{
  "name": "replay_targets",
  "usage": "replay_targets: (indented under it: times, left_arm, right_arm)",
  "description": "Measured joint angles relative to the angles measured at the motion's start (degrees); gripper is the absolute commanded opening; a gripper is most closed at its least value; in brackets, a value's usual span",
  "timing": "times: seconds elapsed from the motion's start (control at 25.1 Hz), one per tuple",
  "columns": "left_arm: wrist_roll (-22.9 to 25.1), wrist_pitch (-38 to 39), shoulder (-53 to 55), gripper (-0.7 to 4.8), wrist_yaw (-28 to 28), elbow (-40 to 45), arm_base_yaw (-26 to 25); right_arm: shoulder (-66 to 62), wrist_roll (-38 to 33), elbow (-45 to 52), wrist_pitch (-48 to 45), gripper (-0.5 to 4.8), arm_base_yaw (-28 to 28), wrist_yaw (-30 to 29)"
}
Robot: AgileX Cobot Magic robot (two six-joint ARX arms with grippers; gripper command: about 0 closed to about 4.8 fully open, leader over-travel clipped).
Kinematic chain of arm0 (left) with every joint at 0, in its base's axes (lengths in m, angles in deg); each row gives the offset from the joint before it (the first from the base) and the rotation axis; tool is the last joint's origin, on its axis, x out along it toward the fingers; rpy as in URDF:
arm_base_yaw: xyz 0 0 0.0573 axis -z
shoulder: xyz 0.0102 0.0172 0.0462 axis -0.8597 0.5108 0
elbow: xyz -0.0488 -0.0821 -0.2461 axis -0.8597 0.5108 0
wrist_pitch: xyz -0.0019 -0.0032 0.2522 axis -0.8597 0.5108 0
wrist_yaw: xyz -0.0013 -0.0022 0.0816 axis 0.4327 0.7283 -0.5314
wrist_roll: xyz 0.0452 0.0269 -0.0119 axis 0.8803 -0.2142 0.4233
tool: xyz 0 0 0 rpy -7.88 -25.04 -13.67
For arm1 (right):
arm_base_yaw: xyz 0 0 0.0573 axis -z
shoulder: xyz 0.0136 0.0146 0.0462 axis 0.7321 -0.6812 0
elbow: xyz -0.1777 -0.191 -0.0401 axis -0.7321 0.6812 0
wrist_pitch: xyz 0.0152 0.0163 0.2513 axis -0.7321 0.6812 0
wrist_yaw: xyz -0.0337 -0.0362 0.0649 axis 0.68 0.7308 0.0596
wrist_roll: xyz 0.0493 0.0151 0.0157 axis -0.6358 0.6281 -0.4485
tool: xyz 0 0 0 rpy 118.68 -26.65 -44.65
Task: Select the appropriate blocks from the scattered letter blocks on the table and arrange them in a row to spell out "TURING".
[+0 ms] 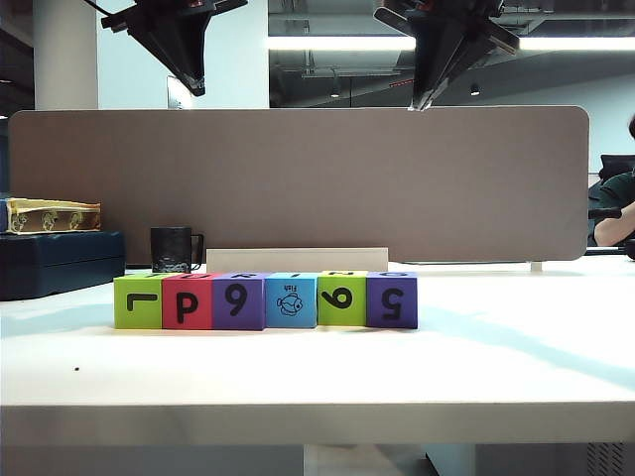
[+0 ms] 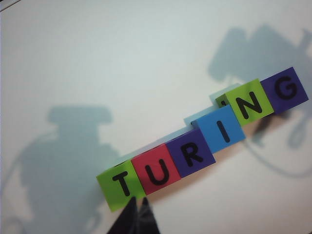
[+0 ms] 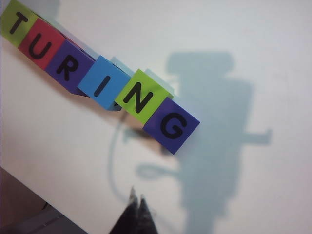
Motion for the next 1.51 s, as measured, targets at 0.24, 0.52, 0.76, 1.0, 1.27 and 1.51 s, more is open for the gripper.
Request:
replay_targets:
  times: [0.24, 0.52, 0.76, 1.0, 1.27, 1.51]
  left_arm:
    - [2.0, -0.8, -0.5, -0.06, -0.1, 0.1, 0.0]
    - [3.4, -8.8, -6.7, -0.05, -0.2, 0.0, 0.1]
    - [3.4, -13.3, -11.5, -0.05, -0.2, 2.9, 0.2]
    - [3.4, -26.6, -21.5, -0.05, -0.2, 18.9, 0.1]
    - [3.6, -35.5, -31.5, -0.05, -1.9, 34.8, -0.1]
    - [3.6, -40.7, -42.0, -0.05, -4.3, 52.1, -1.0]
  right_arm:
    - [0.0, 0.0, 0.0, 0.0, -0.01, 0.0, 0.0]
    - [0.0, 0.0, 0.0, 0.0, -0.01, 0.0, 0.0]
    - [0.0, 0.0, 0.0, 0.0, -0.01, 0.0, 0.0]
    - [0.0, 0.0, 0.0, 0.0, -0.01, 0.0, 0.0]
    - [0.0, 0.0, 0.0, -0.3, -0.01, 0.0, 0.0]
    - [0.0, 0.0, 0.0, -2.7, -0.01, 0.0, 0.0]
